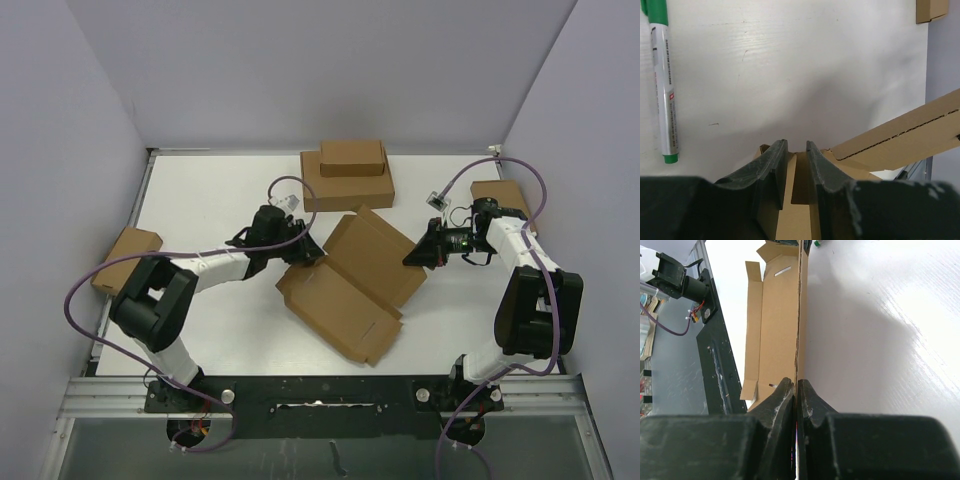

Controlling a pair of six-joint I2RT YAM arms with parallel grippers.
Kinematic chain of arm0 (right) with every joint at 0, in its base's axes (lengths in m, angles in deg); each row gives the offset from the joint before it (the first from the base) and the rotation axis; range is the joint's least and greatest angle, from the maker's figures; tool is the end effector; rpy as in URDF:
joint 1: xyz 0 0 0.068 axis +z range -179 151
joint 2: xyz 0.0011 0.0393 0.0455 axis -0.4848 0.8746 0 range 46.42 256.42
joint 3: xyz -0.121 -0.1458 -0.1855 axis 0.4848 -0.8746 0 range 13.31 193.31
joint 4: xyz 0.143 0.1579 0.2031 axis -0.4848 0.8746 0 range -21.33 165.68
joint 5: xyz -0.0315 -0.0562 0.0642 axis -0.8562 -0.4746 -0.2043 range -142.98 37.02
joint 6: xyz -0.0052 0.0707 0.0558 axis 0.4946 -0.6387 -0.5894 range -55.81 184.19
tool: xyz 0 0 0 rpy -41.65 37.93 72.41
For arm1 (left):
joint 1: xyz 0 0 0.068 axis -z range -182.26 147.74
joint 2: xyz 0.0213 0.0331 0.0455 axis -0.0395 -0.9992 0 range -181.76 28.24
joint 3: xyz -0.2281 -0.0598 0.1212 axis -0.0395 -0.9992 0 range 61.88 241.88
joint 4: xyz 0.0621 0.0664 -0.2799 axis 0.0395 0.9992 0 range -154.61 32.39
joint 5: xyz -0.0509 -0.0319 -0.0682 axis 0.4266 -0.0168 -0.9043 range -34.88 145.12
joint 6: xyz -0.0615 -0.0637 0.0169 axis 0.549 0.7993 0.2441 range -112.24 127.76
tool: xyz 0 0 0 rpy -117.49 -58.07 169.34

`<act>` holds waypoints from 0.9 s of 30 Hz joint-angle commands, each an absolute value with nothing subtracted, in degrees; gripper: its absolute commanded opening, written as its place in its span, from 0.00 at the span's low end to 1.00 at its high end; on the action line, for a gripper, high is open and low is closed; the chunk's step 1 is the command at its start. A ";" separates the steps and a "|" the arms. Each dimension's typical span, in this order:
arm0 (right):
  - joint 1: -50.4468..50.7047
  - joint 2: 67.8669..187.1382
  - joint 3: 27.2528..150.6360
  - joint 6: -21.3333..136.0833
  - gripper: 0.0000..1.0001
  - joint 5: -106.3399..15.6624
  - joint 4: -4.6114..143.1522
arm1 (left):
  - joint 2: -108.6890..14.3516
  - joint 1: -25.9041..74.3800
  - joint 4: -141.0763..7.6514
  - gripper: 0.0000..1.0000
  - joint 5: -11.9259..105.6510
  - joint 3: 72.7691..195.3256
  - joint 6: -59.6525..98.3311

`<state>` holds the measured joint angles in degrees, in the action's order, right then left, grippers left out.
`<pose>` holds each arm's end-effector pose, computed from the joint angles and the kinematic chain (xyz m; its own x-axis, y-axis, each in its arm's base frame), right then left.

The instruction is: Fold the paper box

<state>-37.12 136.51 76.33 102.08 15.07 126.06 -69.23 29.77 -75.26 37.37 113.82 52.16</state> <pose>0.3144 0.0305 0.1919 -0.7556 -0.1241 -0.6432 -0.6335 0.3883 0.6693 0.3395 -0.2413 0.1236 -0.8482 -0.2553 -0.4641 0.1733 0.6943 -0.6985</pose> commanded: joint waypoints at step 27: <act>-36.57 134.30 78.02 101.56 0.00 16.81 124.58 | -62.18 30.18 -74.43 0.18 37.17 111.22 52.76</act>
<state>-37.10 136.51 76.33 101.47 15.07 125.73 -64.88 29.62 -72.90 38.28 110.65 52.97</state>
